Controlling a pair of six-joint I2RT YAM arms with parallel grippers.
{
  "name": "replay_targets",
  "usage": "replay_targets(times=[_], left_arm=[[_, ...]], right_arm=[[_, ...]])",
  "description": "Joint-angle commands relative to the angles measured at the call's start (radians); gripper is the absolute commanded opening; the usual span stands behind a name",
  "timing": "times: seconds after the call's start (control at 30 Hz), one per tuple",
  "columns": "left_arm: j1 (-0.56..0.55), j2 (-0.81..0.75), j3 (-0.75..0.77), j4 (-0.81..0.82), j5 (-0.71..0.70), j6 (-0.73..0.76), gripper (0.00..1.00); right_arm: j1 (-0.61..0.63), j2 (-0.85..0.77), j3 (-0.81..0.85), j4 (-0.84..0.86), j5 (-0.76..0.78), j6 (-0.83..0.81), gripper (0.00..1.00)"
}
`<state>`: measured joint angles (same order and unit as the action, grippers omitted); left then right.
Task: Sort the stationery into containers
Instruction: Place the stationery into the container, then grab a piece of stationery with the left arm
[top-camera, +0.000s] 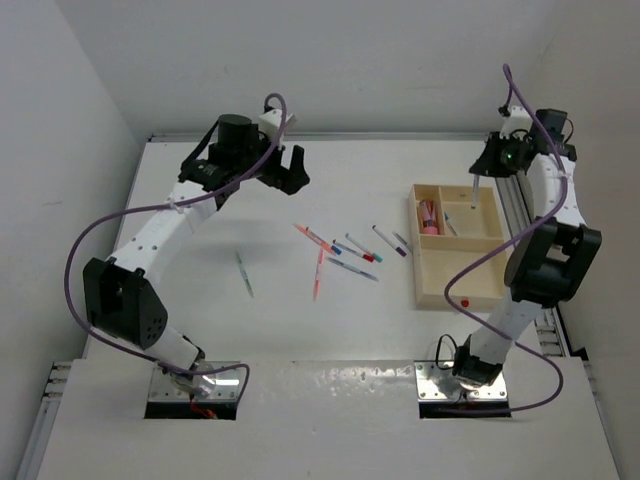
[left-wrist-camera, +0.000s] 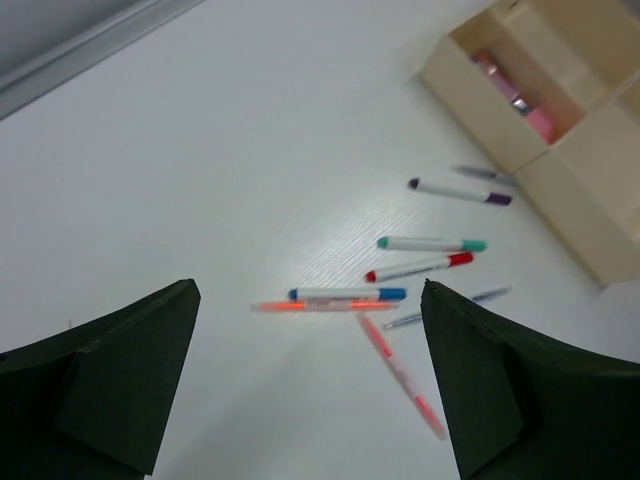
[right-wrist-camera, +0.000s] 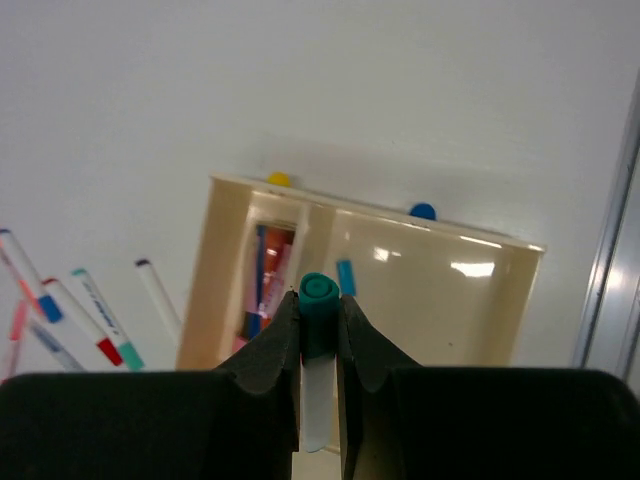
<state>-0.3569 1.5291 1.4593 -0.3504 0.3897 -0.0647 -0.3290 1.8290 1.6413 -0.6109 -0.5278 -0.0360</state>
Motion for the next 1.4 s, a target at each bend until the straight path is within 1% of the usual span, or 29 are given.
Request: replay_targets(times=[0.0,0.1,0.33,0.37,0.43,0.47,0.5,0.57,0.6,0.63,0.67,0.7,0.73,0.8,0.83,0.9,0.93,1.03,1.1,1.2,1.33,1.37], left_arm=[[-0.010,0.025,0.035,-0.087,-0.124,0.117,1.00],[-0.004,0.060,0.035,-0.114,-0.107,0.181,1.00],[0.030,0.089,-0.019,-0.102,-0.055,0.316,1.00],[0.030,0.097,-0.017,-0.108,-0.013,0.375,1.00],[0.027,0.127,-0.002,-0.137,0.032,0.437,0.99],[0.023,0.143,0.007,-0.151,0.070,0.507,0.95],[0.015,0.173,0.007,-0.162,0.080,0.538,0.95],[0.009,0.204,0.044,-0.179,0.109,0.616,0.84],[0.006,0.233,0.050,-0.170,0.113,0.634,0.80],[0.004,0.249,0.055,-0.157,0.126,0.652,0.74],[-0.002,0.262,0.065,-0.151,0.141,0.670,0.72],[-0.004,0.294,0.072,-0.148,0.155,0.690,0.69],[-0.008,0.310,0.079,-0.144,0.173,0.710,0.64],[-0.027,0.357,0.096,-0.139,0.187,0.772,0.60],[-0.033,0.373,0.099,-0.133,0.207,0.789,0.55],[-0.045,0.410,0.105,-0.121,0.225,0.850,0.50],[-0.047,0.423,0.108,-0.118,0.236,0.873,0.44],[-0.059,0.492,0.139,-0.140,0.285,0.985,0.36],[-0.060,0.520,0.171,-0.177,0.304,1.031,0.34],[-0.062,0.572,0.216,-0.242,0.342,1.138,0.33],[-0.068,0.629,0.254,-0.303,0.373,1.213,0.33],[-0.070,0.640,0.266,-0.341,0.376,1.229,0.33]], right_arm=[[0.008,0.033,0.002,-0.018,0.061,-0.137,0.00],[0.015,0.093,0.008,-0.009,0.083,-0.142,0.00],[0.031,0.174,-0.057,0.054,0.155,-0.143,0.00],[0.033,0.197,-0.055,0.051,0.164,-0.140,0.00],[0.033,0.217,-0.049,0.046,0.173,-0.133,0.00],[0.033,0.226,-0.046,0.036,0.178,-0.133,0.02],[0.031,0.242,-0.044,0.031,0.180,-0.137,0.04],[0.033,0.254,-0.044,0.023,0.183,-0.139,0.11],[0.033,0.263,-0.040,0.020,0.186,-0.139,0.16],[0.033,0.268,-0.037,0.010,0.187,-0.140,0.22],[0.033,0.273,-0.032,0.001,0.189,-0.140,0.34],[0.034,0.279,-0.025,-0.007,0.187,-0.140,0.40],[0.033,0.277,-0.023,-0.019,0.186,-0.140,0.45],[0.034,0.267,-0.023,-0.027,0.184,-0.140,0.54],[0.034,0.260,-0.021,-0.041,0.180,-0.139,0.56],[0.034,0.244,-0.023,-0.053,0.161,-0.128,0.58],[0.034,0.218,-0.024,-0.065,0.151,-0.122,0.58],[0.034,0.159,-0.026,-0.085,0.101,-0.087,0.57],[0.034,0.129,-0.028,-0.096,0.056,-0.050,0.57],[0.031,0.066,-0.037,-0.113,-0.016,-0.002,0.56],[0.022,-0.025,-0.070,-0.105,-0.101,0.074,0.56],[0.022,-0.034,-0.072,-0.108,-0.112,0.091,0.56]])
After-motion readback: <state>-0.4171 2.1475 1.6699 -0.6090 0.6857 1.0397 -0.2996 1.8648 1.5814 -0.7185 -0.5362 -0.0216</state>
